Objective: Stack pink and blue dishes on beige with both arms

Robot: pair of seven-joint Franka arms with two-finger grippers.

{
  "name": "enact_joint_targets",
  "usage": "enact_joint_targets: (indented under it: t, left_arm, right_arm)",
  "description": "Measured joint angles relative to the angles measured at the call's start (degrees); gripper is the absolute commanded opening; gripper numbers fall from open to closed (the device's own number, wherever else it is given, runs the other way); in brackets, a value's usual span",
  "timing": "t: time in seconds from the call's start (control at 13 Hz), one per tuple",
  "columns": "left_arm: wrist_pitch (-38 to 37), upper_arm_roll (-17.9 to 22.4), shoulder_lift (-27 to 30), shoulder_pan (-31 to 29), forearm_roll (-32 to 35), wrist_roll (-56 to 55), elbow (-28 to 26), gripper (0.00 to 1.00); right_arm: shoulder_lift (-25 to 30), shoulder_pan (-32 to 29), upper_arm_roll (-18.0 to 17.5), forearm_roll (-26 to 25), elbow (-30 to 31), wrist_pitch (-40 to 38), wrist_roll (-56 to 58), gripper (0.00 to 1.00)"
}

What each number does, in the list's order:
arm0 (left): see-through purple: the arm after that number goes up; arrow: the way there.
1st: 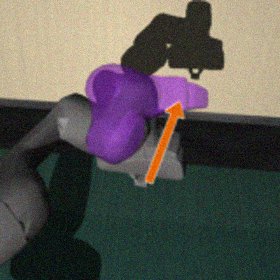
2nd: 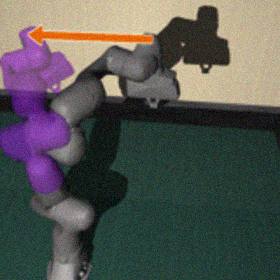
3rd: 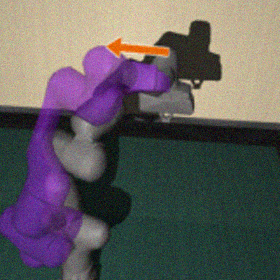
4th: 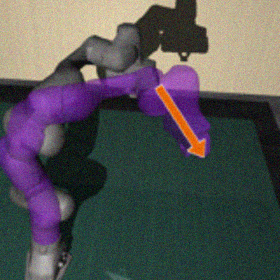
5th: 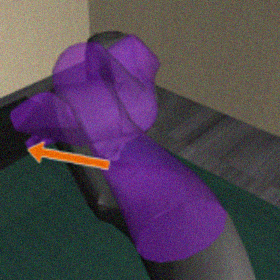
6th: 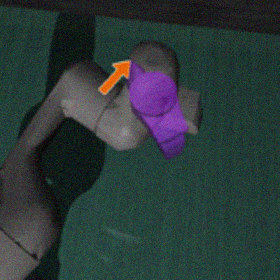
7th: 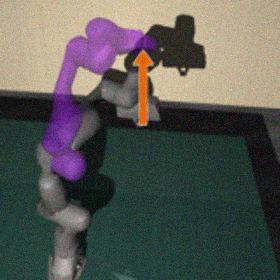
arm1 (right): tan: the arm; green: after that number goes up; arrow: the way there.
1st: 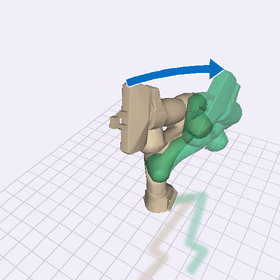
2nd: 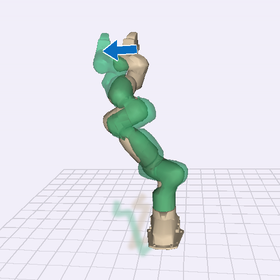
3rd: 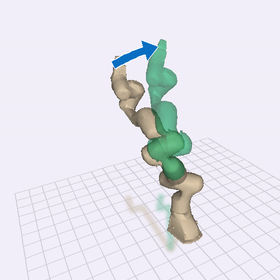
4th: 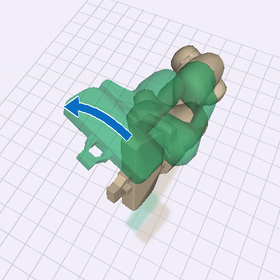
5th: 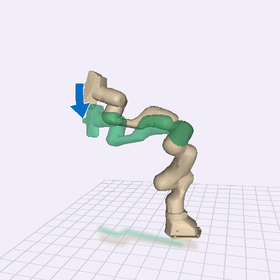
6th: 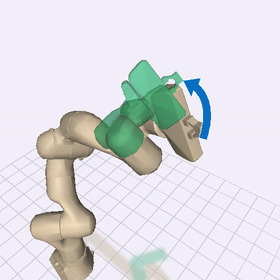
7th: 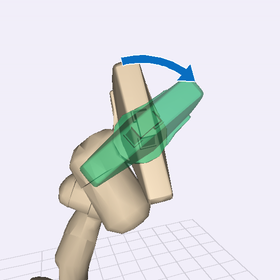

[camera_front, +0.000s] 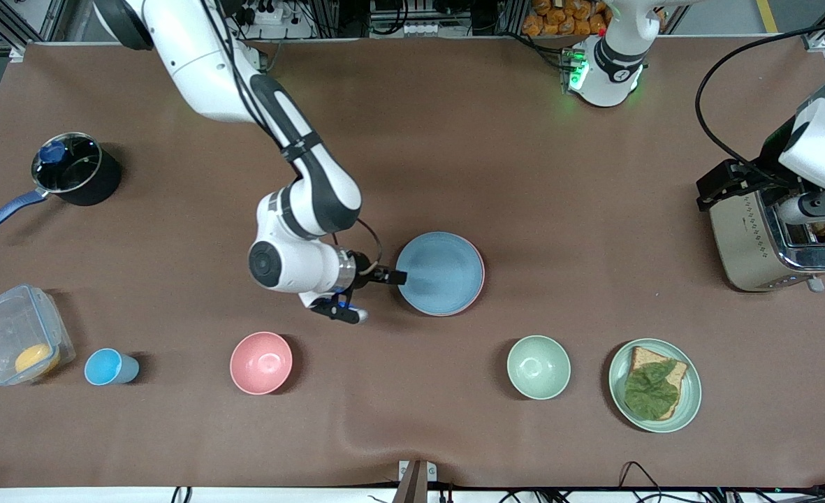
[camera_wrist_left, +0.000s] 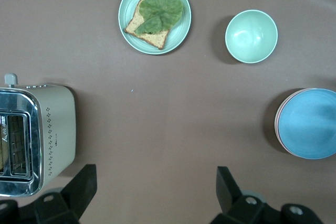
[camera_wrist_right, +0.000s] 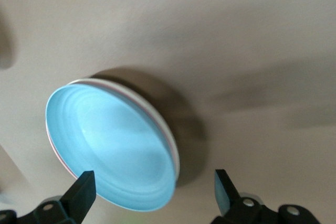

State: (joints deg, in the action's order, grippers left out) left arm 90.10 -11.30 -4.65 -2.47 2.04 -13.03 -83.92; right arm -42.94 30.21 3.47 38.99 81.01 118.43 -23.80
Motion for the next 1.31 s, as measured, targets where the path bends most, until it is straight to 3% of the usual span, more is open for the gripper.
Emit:
enact_joint_targets:
  t: [0.62,1.08,1.31]
  left_arm:
    - [-1.72,-0.27,0.99,0.12,-0.55,-0.09,0.28,1.00]
    - [-2.10,-0.26,1.76,-0.29,-1.02,-0.36,0.27,1.00]
    - [-2.10,0.60,1.99,-1.28,-4.52,-2.71,0.39,1.00]
  right_arm:
    - [10.22,-19.15,0.52,-16.93,-1.00,-24.14,10.86,1.00]
    - [15.27,-25.82,0.51,-30.94,-1.01,-29.07,18.22,1.00]
    - [19.82,-26.52,0.54,-34.52,-0.79,-30.63,18.74,1.00]
